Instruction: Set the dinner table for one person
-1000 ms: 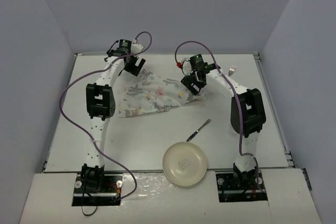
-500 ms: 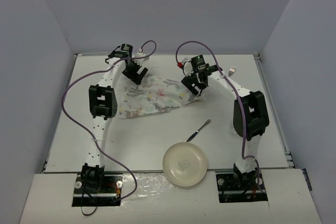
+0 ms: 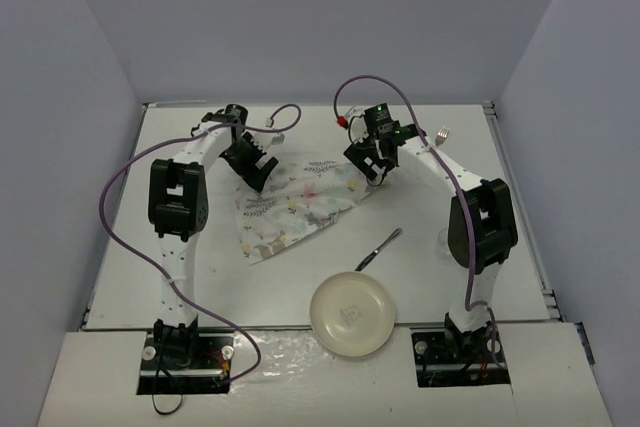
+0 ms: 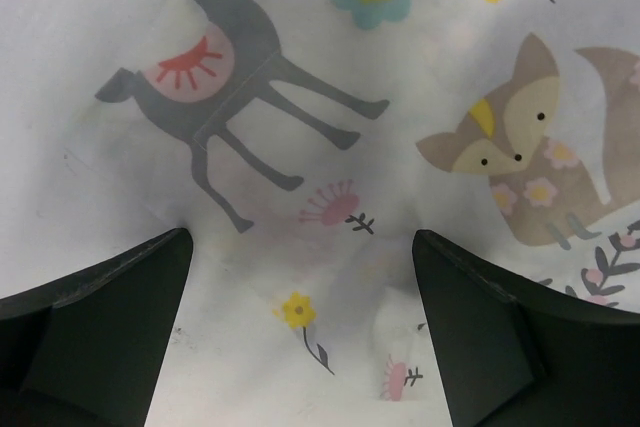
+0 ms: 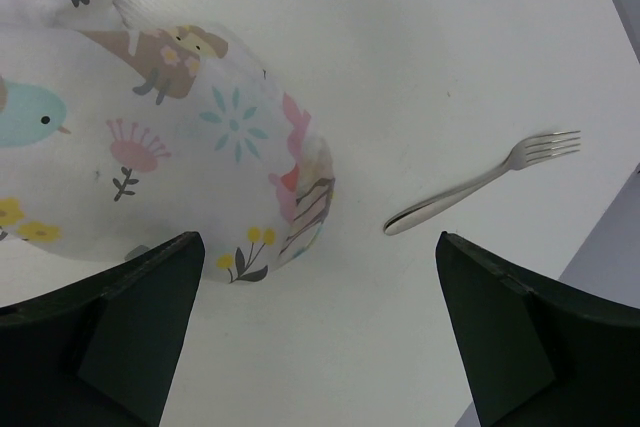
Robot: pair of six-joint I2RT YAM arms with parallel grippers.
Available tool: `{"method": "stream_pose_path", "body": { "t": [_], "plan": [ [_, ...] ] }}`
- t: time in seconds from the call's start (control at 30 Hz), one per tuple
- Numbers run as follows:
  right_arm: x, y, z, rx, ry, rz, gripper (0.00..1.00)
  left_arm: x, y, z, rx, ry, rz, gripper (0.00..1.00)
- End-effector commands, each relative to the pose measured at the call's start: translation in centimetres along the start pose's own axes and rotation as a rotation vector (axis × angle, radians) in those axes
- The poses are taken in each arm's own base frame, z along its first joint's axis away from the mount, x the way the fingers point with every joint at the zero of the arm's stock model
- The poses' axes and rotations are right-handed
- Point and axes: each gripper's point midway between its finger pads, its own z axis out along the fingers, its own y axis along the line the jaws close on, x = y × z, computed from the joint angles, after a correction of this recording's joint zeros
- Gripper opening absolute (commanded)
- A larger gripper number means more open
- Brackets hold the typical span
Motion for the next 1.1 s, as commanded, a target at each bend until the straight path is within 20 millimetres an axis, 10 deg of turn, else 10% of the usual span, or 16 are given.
{"method": "stream_pose_path", "body": {
  "t": [0.0,0.3,0.77,0.97,1.07],
  "plan": [
    [-2.1,-1.5,-3.1,0.050,-0.093,0.019,0.99,-4.2,2.9,-3.4,-0.119,-0.132,-0.008,0.93],
    [-0.9,-0.9,-2.0,0.042,-0.065,0.006,0.99,-6.6,5.9,-2.8,-0.144,-0.123,0.000,0.94],
    [-1.1,-0.7,-0.6,0.041,-0.047,0.006,0.99,-2.2,2.9,1.3,0.104,0.015,0.023,0.92],
    [-0.9,-0.7,-0.4,0.043,-0.039,0.005,0.99,-0.7,1.6,1.7,0.193,0.058,0.020,0.28],
    [-0.9,-0.5,-0.2,0.038,-0.039,0.009,0.99,-0.1,1.9,1.7,0.187,0.055,0.004,0.13]
  ]
}}
